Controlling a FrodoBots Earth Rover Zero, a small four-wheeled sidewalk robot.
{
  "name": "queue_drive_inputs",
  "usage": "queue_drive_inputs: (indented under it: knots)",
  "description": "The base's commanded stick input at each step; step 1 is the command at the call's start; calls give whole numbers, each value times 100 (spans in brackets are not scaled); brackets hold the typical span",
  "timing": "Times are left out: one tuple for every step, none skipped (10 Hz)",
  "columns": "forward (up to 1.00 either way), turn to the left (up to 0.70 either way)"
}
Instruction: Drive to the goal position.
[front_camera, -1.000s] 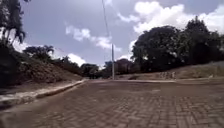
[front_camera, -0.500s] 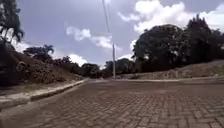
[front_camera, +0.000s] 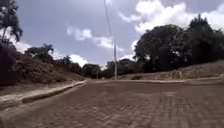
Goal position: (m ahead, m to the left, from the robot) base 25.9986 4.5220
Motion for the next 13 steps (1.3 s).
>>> queue_drive_inputs:
  knots:
    - [70, 0]
    - [70, 0]
    - [70, 0]
    - [70, 0]
    - [70, 0]
    - [70, 0]
    - [70, 0]
    - [70, 0]
    - [70, 0]
    - [70, 0]
    - [70, 0]
    - [70, 0]
    - [70, 0]
